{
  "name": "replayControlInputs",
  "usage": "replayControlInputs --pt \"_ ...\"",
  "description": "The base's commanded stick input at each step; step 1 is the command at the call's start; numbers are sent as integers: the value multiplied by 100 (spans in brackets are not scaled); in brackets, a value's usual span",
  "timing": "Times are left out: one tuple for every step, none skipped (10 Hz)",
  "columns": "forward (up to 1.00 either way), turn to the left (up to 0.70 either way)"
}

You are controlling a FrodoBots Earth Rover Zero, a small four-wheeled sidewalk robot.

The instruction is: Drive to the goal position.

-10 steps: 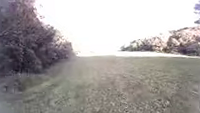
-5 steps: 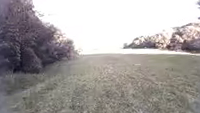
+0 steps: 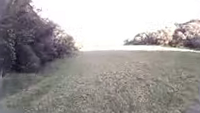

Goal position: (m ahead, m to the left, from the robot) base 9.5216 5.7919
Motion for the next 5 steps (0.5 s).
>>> replayControlInputs --pt "85 0" --pt "85 0" --pt "85 0" --pt "85 0" --pt "85 -23"
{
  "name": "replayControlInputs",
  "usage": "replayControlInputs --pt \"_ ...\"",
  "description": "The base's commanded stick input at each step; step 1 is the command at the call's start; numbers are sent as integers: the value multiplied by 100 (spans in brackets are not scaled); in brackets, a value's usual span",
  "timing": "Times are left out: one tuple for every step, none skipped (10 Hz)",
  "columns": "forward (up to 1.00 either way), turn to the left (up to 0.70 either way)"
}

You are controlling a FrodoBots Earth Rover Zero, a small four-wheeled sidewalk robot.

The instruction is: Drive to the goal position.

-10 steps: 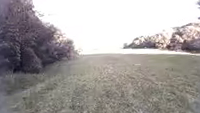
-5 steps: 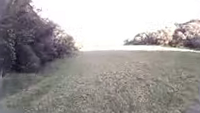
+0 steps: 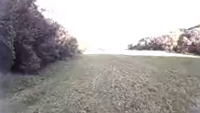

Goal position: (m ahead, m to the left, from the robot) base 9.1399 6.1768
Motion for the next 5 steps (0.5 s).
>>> replayControlInputs --pt "85 -34" --pt "85 -34" --pt "85 -12" --pt "85 0" --pt "85 0"
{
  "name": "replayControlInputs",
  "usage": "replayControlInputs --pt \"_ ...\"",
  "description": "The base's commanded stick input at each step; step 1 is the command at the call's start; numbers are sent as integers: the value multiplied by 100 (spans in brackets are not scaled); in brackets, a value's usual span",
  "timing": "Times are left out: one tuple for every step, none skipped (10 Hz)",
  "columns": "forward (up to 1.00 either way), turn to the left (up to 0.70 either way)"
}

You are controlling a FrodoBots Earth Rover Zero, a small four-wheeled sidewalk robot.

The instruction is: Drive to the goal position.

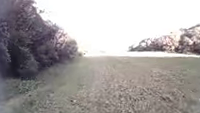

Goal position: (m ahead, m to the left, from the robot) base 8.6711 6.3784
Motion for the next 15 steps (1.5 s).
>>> replayControlInputs --pt "85 0" --pt "85 0" --pt "85 0" --pt "85 0" --pt "85 -2" --pt "85 -7" --pt "85 -21" --pt "85 -33" --pt "85 -33" --pt "85 -33" --pt "85 -7" --pt "85 -2" --pt "85 0" --pt "85 0" --pt "85 0"
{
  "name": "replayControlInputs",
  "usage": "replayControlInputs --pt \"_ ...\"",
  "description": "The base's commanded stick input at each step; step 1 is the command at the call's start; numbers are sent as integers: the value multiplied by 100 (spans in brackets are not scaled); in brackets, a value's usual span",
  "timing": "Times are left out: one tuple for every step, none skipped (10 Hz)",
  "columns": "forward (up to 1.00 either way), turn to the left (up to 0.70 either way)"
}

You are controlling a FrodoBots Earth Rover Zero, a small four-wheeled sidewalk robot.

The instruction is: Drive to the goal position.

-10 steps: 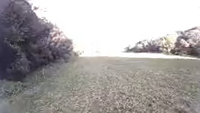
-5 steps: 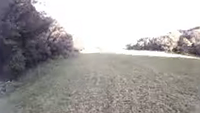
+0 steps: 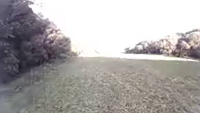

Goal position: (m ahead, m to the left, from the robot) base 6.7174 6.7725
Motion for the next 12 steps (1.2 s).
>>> replayControlInputs --pt "85 0" --pt "85 0" --pt "85 0" --pt "85 0" --pt "85 0" --pt "85 0" --pt "0 0" --pt "0 0" --pt "0 0" --pt "0 0" --pt "0 0" --pt "0 0"
